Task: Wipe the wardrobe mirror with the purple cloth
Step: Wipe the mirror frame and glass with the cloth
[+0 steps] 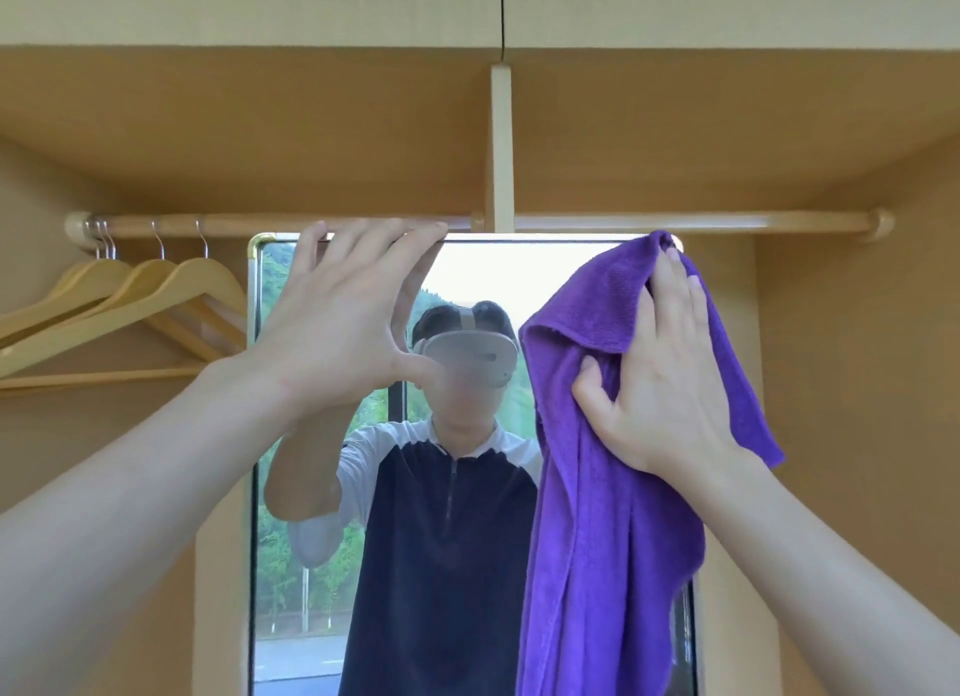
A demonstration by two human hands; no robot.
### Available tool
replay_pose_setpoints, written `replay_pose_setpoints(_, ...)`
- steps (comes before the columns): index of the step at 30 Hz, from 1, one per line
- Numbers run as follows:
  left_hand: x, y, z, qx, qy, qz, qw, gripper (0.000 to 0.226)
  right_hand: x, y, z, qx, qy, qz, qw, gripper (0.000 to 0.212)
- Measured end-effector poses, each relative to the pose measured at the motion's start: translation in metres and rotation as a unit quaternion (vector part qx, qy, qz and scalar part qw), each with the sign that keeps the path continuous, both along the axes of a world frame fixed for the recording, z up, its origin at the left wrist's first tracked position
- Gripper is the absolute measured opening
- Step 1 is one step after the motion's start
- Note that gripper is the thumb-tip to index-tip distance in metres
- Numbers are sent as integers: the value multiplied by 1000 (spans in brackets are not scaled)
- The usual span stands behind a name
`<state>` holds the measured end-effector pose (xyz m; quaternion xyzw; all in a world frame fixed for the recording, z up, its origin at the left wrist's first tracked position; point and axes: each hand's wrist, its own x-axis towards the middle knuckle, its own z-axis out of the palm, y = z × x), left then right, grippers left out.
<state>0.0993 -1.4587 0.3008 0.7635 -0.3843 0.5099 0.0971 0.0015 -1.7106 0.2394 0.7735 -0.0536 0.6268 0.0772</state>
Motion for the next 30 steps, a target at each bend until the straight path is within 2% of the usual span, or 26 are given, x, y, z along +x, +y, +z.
replay_pose_setpoints(6, -9, -5, 2, 3, 22, 23, 1000, 134, 2, 4, 7, -39, 15, -5, 999, 72)
replay_pose_setpoints(10, -18, -11, 6, 8, 39, 43, 998, 134, 4, 15, 14, -148, 83, -21, 985, 71)
replay_pose_setpoints(12, -18, -12, 5, -3, 38, 37, 999, 124, 13, 30, 18, -222, 102, -13, 970, 70)
replay_pose_setpoints(15, -14, -11, 3, -12, 9, 39, 999, 104, 37, 55, 17, -273, 101, 91, 952, 69)
replay_pose_setpoints(17, -12, -9, 3, -2, 7, 49, 999, 105, 47, 59, 14, -263, 91, 170, 945, 69)
replay_pose_setpoints(18, -12, -9, 3, 4, 11, 51, 999, 106, 47, 56, 11, -268, 90, 173, 943, 69)
replay_pose_setpoints(22, -16, -6, 6, 22, 33, 67, 997, 127, 20, 16, 11, -297, 102, 107, 943, 63)
replay_pose_setpoints(26, -18, -5, 6, 16, 39, 66, 997, 134, -18, -31, 26, -216, 117, -54, 968, 67)
replay_pose_setpoints(30, -19, -6, 5, 17, 35, 66, 997, 133, -16, -27, 26, -185, 103, -74, 974, 69)
